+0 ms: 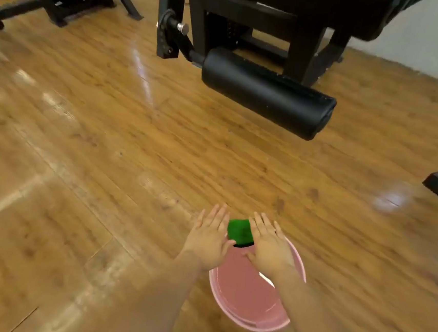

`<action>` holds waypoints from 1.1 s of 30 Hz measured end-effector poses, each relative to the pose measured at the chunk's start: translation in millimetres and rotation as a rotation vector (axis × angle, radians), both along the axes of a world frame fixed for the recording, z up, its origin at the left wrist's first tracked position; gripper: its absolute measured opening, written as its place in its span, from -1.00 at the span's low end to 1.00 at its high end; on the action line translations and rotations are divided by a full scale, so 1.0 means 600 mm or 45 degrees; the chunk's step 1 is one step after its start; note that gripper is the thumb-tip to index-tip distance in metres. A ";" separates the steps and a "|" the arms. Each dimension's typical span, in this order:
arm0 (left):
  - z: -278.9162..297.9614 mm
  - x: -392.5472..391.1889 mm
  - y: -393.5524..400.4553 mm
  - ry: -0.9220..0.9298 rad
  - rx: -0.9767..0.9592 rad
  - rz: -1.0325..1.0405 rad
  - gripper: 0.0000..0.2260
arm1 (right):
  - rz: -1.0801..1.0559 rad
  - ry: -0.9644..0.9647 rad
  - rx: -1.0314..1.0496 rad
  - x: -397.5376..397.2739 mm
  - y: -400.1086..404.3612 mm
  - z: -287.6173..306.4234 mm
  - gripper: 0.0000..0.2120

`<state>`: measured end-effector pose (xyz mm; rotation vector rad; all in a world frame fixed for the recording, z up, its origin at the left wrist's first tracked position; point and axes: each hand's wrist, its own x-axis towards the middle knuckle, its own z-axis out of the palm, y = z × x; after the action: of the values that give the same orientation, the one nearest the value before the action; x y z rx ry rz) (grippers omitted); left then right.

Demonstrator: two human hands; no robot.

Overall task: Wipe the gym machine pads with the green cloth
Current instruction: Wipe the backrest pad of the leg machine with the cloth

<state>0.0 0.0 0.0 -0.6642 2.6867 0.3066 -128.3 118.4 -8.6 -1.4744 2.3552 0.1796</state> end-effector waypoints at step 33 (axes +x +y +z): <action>0.839 -0.140 0.041 0.309 -0.179 -0.275 -0.32 | -0.154 0.286 -0.187 -0.099 0.069 0.908 -0.43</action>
<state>-83.7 24.4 503.5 -0.3899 3.0018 0.1504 -187.6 159.7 536.3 -1.4361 2.6810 0.1514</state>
